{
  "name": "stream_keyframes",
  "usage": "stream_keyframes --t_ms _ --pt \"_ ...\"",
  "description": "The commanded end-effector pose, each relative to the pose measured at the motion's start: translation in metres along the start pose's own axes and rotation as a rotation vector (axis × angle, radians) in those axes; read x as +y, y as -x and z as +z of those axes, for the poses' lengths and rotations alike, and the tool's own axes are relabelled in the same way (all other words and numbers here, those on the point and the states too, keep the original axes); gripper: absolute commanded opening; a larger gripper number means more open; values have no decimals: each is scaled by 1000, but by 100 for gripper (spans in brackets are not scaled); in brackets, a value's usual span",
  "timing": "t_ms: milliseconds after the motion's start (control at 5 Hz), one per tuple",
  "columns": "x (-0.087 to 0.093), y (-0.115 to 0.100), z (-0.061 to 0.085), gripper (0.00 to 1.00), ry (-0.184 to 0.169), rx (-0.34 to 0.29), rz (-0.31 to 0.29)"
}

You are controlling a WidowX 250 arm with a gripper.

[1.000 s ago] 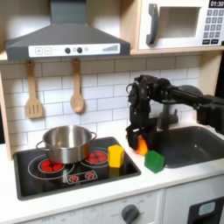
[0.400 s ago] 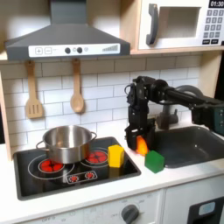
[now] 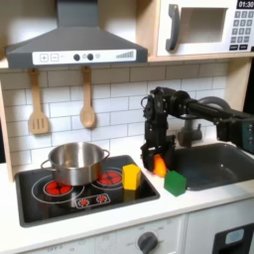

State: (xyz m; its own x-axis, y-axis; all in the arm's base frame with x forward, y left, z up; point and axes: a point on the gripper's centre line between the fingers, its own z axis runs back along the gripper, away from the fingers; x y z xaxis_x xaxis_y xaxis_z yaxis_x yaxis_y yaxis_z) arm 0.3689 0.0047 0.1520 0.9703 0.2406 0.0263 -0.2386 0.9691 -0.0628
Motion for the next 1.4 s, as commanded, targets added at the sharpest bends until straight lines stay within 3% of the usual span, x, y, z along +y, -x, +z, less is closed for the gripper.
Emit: stream_keyframes --t_ms 0,200,1000,1200 --pt "1 0 -1 100 -8 0 -1" --pt "3 -1 -2 0 -18 -1 7" --pt "4 -8 1 0 0 -33 24" --pt "4 -8 8 0 16 -26 31"
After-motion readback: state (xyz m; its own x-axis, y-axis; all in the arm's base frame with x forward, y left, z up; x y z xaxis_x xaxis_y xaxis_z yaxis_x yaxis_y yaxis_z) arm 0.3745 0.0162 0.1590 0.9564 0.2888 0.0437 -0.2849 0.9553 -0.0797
